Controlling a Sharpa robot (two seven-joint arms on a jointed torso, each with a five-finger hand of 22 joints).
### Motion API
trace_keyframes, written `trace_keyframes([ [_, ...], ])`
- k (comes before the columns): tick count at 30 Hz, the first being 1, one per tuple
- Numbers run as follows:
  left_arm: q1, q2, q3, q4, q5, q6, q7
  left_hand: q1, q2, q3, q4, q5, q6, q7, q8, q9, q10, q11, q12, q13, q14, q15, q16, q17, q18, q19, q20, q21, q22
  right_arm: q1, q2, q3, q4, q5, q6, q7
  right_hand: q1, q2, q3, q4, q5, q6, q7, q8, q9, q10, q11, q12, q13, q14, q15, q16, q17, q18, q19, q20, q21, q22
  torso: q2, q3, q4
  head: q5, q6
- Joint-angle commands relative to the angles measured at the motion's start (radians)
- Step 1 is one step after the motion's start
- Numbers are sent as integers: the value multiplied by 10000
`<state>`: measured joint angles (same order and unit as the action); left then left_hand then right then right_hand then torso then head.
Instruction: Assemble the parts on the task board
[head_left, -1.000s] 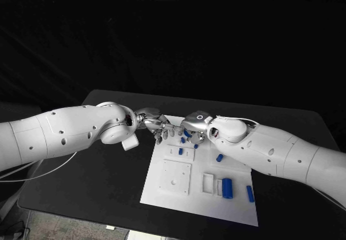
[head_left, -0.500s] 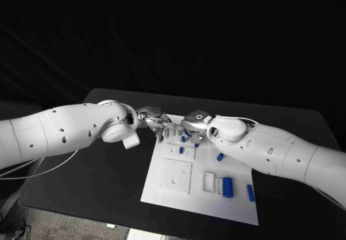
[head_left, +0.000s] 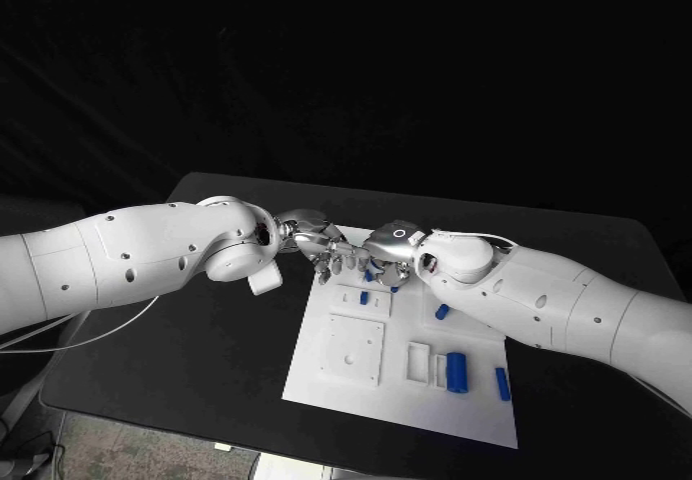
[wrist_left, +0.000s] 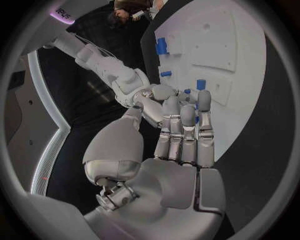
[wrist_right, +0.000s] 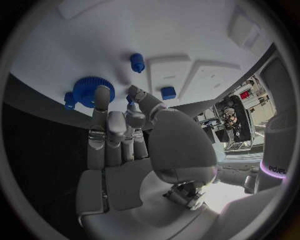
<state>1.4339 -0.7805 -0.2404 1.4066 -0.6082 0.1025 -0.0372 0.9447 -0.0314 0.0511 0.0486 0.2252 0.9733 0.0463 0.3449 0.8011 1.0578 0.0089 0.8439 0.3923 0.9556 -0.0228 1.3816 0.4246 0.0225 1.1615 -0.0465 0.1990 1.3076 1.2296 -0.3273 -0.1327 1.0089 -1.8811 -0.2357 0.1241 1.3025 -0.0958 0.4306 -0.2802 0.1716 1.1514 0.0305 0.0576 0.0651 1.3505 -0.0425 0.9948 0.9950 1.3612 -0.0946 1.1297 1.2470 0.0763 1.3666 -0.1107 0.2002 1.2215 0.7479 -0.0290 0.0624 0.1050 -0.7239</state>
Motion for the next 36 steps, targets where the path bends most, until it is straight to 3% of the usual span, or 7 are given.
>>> trace_keyframes([
  [1,13,10,4,24,61,175,91,-1,97,12,-37,-58,30,-6,46,13,39,-43,-68,-16,-5,-22,-44,15,73,82,9,-53,203,3,16,-4,-20,-68,80,82,9,96,-7,4,-94,185,41,47,15,-54,46,73,-13,-25,43,48,1,65,-47,37,-90,16,-3,-4,-4,8,-25],
  [9,14,13,4,21,61,198,96,13,126,1,-63,-58,40,-11,46,11,45,-47,-66,-15,-2,-25,-41,18,72,86,7,-52,203,2,13,-10,-73,-8,-24,46,-57,342,-280,3,-585,1042,218,56,57,-112,210,147,-26,-24,142,52,-6,154,19,128,-262,-59,-15,6,-11,15,-51],
  [23,14,12,4,6,61,247,91,37,179,-22,-120,-62,47,-14,40,3,42,-48,-69,-15,-6,-26,-43,18,71,88,5,-53,202,0,14,-11,-108,106,-230,-17,-169,492,-591,1,-596,1280,291,53,64,-104,258,240,-36,7,178,61,-9,170,157,173,-466,-189,-11,7,-23,-20,-53],
  [29,14,15,4,-4,61,252,91,49,200,-39,-155,-59,46,-12,34,-2,40,-47,-71,-15,-6,-26,-46,17,72,89,5,-54,202,-4,7,-11,-112,186,-263,-16,-341,838,-995,19,-763,1444,273,56,84,-122,223,249,-37,23,169,66,-6,101,277,174,-662,-428,-9,6,-25,-45,-50],
  [32,14,15,4,-12,61,248,95,52,205,-46,-168,-60,45,-11,31,-6,39,-47,-72,-16,-7,-25,-48,15,72,89,6,-55,201,-9,-3,-11,-110,242,-280,-15,-560,1125,-945,8,-1151,1466,235,73,123,-94,169,228,-46,34,140,74,4,30,390,151,-817,-678,-8,1,-22,-56,-48],
  [36,14,15,4,-21,61,237,108,61,226,-65,-204,-56,41,-8,16,-22,35,-45,-78,-19,-11,-23,-55,11,73,88,7,-60,200,-19,-39,-10,-79,380,-304,-40,-553,1199,-872,9,-1214,1456,217,68,123,-66,163,267,18,53,121,98,27,-5,469,115,-869,-789,-5,-6,-16,-74,-57],
])
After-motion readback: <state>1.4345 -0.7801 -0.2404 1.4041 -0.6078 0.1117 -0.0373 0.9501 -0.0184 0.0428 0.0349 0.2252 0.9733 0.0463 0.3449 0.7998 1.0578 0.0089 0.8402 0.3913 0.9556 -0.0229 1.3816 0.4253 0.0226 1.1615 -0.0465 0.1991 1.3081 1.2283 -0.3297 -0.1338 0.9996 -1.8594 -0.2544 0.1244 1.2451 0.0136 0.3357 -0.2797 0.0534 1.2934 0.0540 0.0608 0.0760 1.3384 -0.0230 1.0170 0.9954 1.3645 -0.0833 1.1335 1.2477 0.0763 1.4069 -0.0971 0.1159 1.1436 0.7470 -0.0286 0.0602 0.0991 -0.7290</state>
